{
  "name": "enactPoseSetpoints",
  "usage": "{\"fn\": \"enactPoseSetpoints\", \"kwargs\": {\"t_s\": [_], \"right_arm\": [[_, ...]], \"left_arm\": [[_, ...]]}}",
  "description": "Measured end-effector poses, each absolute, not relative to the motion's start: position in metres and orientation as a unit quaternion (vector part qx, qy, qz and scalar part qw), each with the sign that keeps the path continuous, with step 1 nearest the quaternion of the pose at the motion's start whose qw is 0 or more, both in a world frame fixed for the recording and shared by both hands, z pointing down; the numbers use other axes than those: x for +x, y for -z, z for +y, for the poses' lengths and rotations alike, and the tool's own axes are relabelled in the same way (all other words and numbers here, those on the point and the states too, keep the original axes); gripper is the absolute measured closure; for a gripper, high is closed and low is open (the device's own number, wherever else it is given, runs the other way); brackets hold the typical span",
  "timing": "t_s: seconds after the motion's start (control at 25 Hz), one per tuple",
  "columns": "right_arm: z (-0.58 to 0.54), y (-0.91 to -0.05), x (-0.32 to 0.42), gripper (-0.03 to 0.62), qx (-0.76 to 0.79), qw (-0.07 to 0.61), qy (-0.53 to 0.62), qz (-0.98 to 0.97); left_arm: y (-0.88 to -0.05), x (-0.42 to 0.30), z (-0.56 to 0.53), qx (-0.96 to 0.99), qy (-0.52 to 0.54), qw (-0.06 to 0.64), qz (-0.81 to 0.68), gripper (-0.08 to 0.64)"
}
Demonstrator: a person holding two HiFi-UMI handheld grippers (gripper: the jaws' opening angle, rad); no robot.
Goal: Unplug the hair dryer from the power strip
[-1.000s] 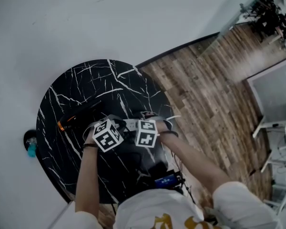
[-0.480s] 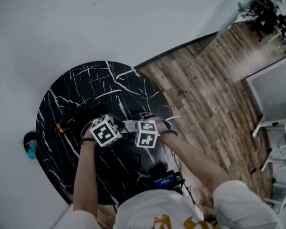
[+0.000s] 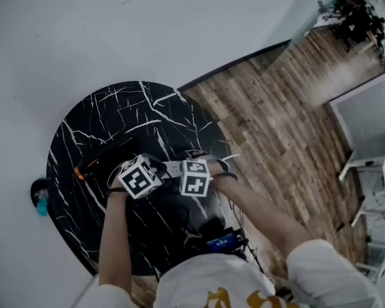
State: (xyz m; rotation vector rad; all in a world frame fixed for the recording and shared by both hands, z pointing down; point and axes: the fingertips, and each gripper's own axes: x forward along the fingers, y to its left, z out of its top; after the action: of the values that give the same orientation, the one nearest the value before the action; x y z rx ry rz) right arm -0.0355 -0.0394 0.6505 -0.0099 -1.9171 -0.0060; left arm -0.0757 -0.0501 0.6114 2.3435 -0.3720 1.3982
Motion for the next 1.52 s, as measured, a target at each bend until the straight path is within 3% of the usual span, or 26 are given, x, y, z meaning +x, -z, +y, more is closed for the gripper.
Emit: {"fn": "enactPoseSetpoints", "kwargs": {"t_s": [0.16, 0.44, 0.68, 0.88, 1.12, 1.32, 1.52], "right_arm": [[-0.0391, -0.6512, -0.0375, 0.324, -0.009, 0.578, -0.022, -0.816], [-0.0368, -0.6506, -0.0387, 0.322, -0.016, 0.577, -0.011, -0.817], [-0.0373, -0.6495, -0.0387, 0.322, -0.018, 0.573, -0.019, -0.819], [-0.0372, -0.6507, -0.0384, 0.322, -0.023, 0.575, -0.009, -0.817], [-0.0376, -0.6500, -0.0390, 0.322, -0.048, 0.590, -0.003, -0.806], [-0.0376, -0.6515, -0.0389, 0.322, -0.041, 0.591, -0.007, -0.806], [-0.0371, -0.6500, -0.0385, 0.322, -0.038, 0.584, -0.010, -0.811]], "left_arm": [[-0.6121, -0.0763, -0.0478, 0.830, -0.513, 0.134, -0.173, 0.503], [-0.6112, -0.0787, -0.0496, 0.836, -0.487, 0.211, -0.138, 0.497], [-0.6105, -0.0778, -0.0440, 0.824, -0.518, 0.160, -0.163, 0.500], [-0.6112, -0.0780, -0.0479, 0.831, -0.494, 0.215, -0.137, 0.498], [-0.6120, -0.0798, -0.0441, 0.823, -0.517, 0.171, -0.163, 0.502], [-0.6107, -0.0803, -0.0493, 0.832, -0.482, 0.227, -0.159, 0.495], [-0.6098, -0.0802, -0.0425, 0.816, -0.520, 0.180, -0.177, 0.498]]}}
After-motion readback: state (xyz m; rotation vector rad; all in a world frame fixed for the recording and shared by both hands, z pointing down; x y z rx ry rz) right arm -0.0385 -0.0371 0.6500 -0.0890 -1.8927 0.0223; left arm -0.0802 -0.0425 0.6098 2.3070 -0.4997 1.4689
